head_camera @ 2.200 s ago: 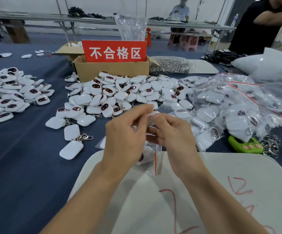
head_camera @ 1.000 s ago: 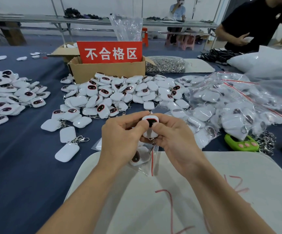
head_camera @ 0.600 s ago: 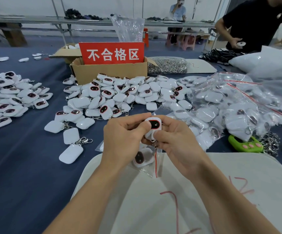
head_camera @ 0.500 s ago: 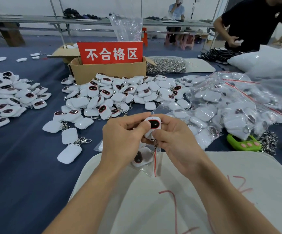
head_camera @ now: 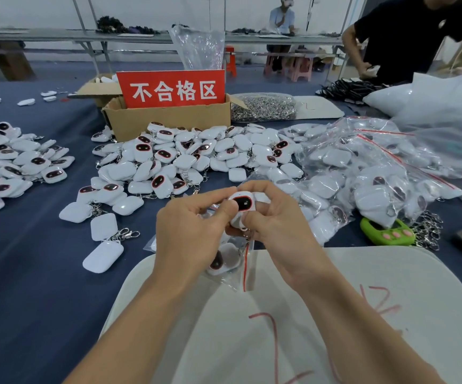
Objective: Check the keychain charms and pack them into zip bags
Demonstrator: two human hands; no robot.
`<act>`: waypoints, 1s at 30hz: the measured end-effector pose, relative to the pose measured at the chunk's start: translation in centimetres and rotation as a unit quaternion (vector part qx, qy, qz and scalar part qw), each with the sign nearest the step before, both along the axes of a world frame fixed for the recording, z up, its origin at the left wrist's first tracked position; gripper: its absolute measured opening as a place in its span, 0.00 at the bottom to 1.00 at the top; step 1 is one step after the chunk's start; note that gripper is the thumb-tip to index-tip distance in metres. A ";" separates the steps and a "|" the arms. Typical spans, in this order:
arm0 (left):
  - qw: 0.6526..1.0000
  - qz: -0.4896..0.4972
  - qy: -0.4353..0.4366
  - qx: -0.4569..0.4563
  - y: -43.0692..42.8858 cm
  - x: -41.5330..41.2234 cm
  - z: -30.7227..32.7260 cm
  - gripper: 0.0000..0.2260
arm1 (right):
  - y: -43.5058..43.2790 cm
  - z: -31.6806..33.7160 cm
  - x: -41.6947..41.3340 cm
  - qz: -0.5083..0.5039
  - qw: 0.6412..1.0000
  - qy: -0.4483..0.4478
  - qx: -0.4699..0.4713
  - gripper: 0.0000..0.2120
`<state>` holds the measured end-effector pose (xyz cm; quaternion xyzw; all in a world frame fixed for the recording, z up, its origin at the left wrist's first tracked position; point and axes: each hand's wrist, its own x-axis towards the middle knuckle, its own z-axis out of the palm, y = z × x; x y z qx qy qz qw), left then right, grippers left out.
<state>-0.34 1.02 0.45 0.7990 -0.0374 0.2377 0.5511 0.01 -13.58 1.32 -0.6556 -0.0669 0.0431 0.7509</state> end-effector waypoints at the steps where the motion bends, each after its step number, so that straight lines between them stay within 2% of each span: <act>1: 1.000 0.008 -0.002 0.003 0.0 0.0 -0.1 0.12 | -0.1 0.0 0.0 -0.016 1.000 0.003 -0.002 0.18; 6: 0.998 0.060 -0.001 0.021 0.4 0.3 -0.5 0.05 | -0.6 0.2 0.3 -0.101 0.994 -0.039 -0.016 0.10; 11: 0.996 0.045 -0.027 0.067 0.1 -0.3 -0.4 0.19 | -0.5 0.1 0.3 -0.141 0.984 -0.095 -0.043 0.11; 18: 0.996 0.059 -0.024 0.057 0.2 -0.2 -0.7 0.19 | -0.3 0.0 0.5 -0.137 0.983 -0.115 -0.046 0.11; 22: 0.999 0.021 -0.014 0.038 0.2 -0.2 -0.6 0.18 | -0.6 0.0 0.6 -0.138 0.986 -0.081 -0.046 0.12; 26: 0.997 -0.011 -0.031 0.071 0.1 -0.3 -0.5 0.29 | -0.6 0.1 0.5 -0.147 0.989 -0.011 -0.008 0.10; 29: 0.995 -0.019 -0.063 0.076 0.2 -0.2 -0.6 0.25 | -0.5 0.4 0.2 -0.109 0.993 0.040 0.031 0.09; 30: 0.995 -0.020 -0.070 0.071 0.2 -0.2 -0.5 0.22 | -0.5 0.5 0.2 -0.094 0.994 0.049 0.037 0.05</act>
